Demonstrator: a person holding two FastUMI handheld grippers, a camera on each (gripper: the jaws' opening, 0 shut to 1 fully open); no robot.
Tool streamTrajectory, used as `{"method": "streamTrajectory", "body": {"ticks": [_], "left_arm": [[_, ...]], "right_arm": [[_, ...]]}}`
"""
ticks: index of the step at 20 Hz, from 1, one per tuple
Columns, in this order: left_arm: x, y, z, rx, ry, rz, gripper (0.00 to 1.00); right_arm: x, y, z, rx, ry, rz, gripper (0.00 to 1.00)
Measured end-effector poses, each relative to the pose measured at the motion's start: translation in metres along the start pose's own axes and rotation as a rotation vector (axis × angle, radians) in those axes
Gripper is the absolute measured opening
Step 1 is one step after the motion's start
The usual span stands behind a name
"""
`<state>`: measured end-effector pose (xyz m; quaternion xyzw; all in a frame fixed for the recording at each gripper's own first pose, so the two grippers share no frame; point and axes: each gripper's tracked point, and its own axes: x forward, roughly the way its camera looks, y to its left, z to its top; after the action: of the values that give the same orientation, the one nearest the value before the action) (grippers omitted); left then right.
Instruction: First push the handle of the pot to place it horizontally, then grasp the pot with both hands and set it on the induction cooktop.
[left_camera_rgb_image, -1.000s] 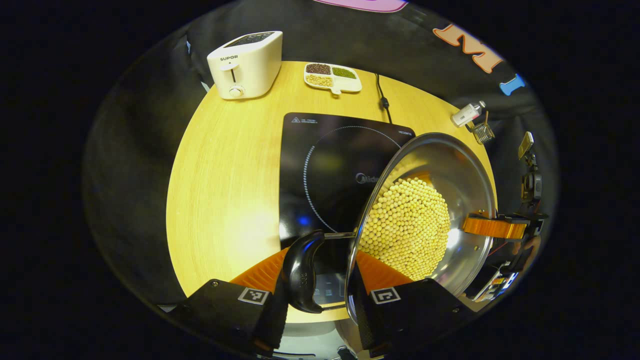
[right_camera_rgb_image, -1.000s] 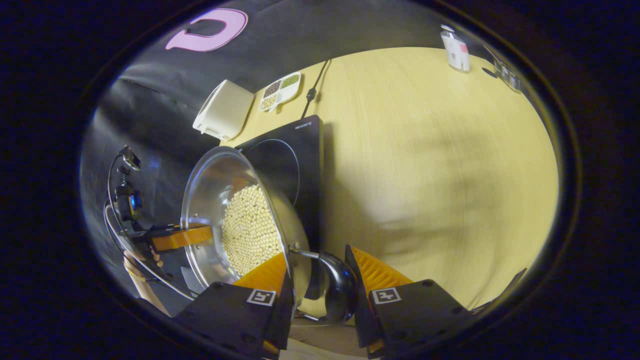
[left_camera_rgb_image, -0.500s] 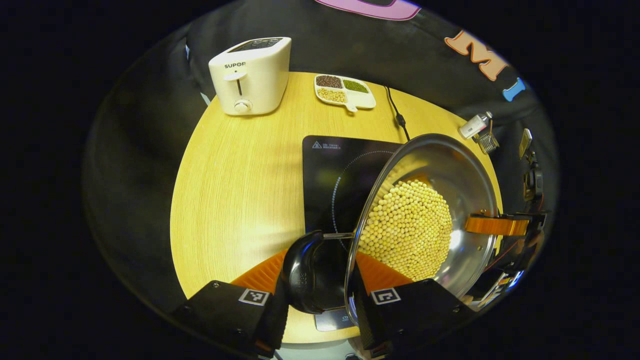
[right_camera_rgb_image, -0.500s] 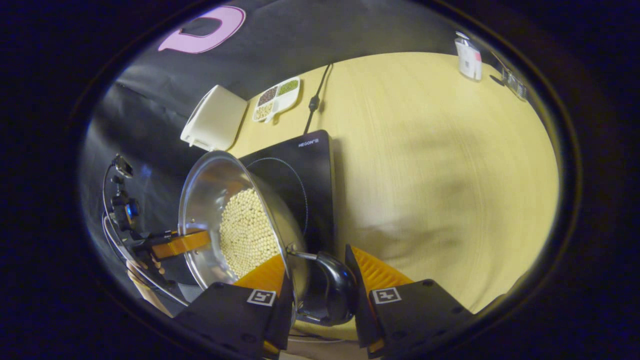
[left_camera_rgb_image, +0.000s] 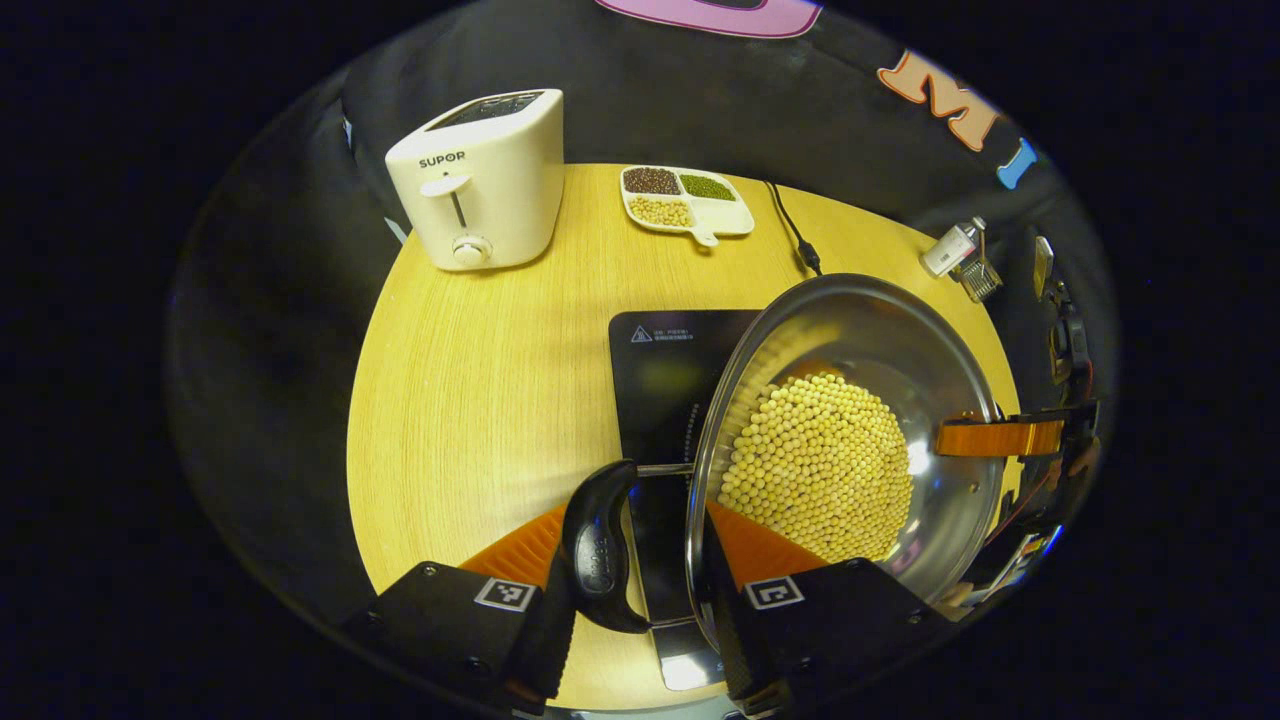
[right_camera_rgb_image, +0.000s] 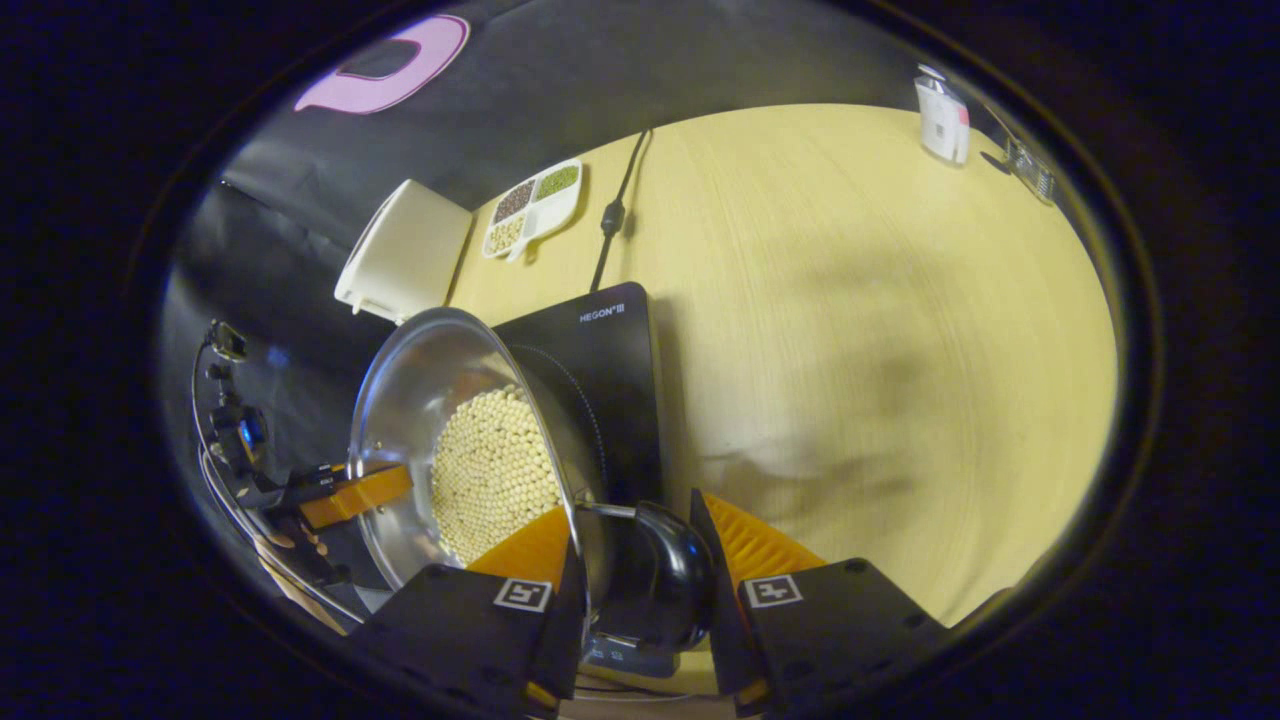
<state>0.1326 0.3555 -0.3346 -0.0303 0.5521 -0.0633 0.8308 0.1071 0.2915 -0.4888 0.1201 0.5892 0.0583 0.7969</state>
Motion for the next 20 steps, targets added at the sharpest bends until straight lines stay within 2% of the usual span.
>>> {"method": "streamTrajectory", "body": {"ticks": [1, 2, 4, 8, 20], "left_arm": [[0.001, 0.001, 0.004, 0.003, -0.013, 0.009, 0.63], [0.002, 0.002, 0.006, 0.012, -0.017, 0.017, 0.66], [0.004, 0.004, 0.01, 0.019, -0.035, 0.022, 0.7], [0.003, 0.005, 0.01, 0.009, -0.049, 0.002, 0.69], [0.01, -0.001, 0.002, -0.104, -0.059, -0.054, 0.69]], "right_arm": [[0.001, 0.002, 0.003, -0.002, -0.009, -0.002, 0.55], [0.003, 0.002, 0.005, -0.003, -0.013, 0.0, 0.49], [0.005, 0.004, 0.007, 0.005, -0.019, 0.007, 0.49], [0.007, 0.004, 0.01, -0.004, -0.037, 0.02, 0.51], [0.011, 0.007, 0.013, -0.019, -0.063, 0.048, 0.52]]}}
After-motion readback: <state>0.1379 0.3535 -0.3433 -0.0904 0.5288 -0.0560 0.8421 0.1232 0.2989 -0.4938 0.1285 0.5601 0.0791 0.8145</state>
